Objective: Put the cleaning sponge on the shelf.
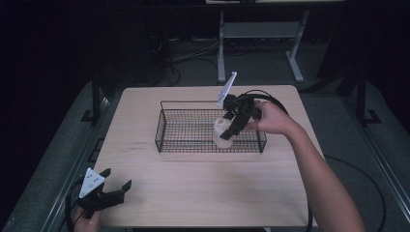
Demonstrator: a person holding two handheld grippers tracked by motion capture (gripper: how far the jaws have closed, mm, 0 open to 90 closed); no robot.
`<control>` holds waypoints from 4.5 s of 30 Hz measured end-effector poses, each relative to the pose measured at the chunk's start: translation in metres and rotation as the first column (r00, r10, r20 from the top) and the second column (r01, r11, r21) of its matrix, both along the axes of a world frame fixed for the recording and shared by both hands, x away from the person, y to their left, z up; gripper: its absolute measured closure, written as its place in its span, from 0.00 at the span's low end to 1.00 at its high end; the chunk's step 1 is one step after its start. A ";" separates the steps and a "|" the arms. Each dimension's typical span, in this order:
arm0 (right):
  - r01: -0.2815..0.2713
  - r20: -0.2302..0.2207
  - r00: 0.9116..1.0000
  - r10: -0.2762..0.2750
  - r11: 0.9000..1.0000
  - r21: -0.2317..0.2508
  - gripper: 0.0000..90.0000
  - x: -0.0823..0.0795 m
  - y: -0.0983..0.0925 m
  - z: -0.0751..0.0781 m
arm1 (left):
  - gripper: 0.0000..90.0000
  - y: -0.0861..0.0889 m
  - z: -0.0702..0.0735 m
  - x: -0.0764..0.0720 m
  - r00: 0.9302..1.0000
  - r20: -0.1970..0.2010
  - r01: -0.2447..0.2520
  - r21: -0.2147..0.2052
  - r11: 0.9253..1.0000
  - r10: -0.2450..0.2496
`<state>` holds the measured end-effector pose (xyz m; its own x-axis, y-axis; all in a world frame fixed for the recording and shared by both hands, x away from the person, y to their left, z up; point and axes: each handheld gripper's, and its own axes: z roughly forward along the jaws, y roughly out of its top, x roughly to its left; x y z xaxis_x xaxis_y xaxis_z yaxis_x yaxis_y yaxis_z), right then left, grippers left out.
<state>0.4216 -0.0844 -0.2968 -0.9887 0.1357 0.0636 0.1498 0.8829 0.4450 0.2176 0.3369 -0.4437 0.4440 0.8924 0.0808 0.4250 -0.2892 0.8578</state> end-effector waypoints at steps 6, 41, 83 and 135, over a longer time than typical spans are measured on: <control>0.023 -0.010 1.000 -0.022 1.000 0.013 0.32 0.011 0.000 0.001 | 0.15 0.000 0.000 0.000 1.000 -0.004 0.003 0.003 1.000 -0.003; 0.136 -0.049 0.990 -0.135 0.991 0.002 0.32 0.066 -0.008 -0.031 | 0.15 0.000 0.000 -0.001 1.000 -0.001 0.004 0.008 1.000 -0.004; 0.169 -0.070 0.983 -0.170 0.985 -0.021 0.32 0.077 -0.008 -0.068 | 0.15 0.002 0.000 -0.002 1.000 -0.004 -0.002 0.002 1.000 0.002; 0.174 -0.074 0.982 -0.176 0.984 -0.033 0.20 0.077 0.004 -0.096 | 0.15 0.002 -0.001 -0.002 1.000 -0.007 -0.001 0.001 1.000 0.001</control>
